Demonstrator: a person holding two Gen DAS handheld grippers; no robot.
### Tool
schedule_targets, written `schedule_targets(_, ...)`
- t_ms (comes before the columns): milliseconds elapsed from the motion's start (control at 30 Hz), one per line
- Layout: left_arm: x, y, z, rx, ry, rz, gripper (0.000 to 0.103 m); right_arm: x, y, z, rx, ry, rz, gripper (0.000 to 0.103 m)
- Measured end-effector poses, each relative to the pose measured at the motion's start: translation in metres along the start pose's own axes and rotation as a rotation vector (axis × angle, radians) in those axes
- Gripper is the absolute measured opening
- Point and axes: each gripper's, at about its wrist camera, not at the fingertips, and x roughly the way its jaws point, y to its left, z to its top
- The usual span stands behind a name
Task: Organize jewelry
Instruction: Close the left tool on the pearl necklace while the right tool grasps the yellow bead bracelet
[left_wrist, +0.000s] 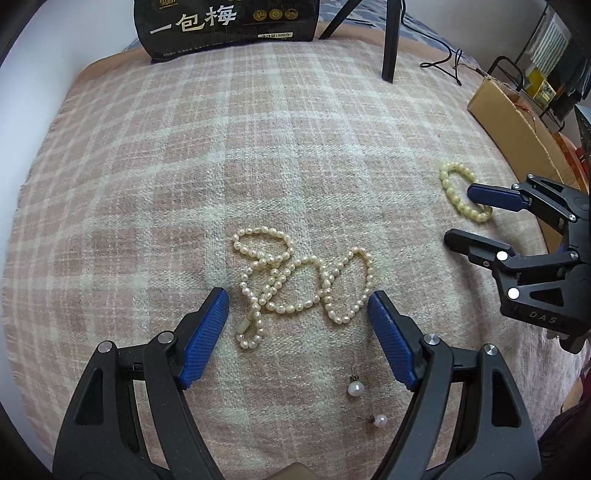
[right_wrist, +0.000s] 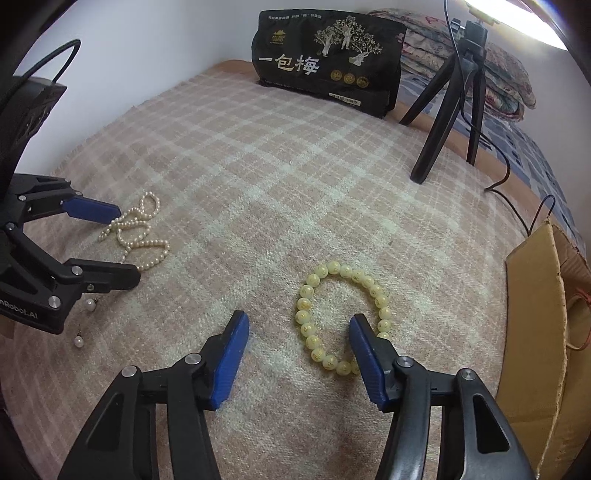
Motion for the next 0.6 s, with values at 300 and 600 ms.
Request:
schedule_targets(300, 0.007, 0.001, 0.009, -0.037, 0.005, 0.027, 0.069, 0.002, -0.010, 0.000, 0.044, 0.011, 0.031, 0.046)
schedule_targets(600, 0.004, 0.013, 0.012, -0.095, -0.020, 0.038, 0.030, 0.003, -0.016, 0.003, 0.043, 0.035, -0.009, 0.011)
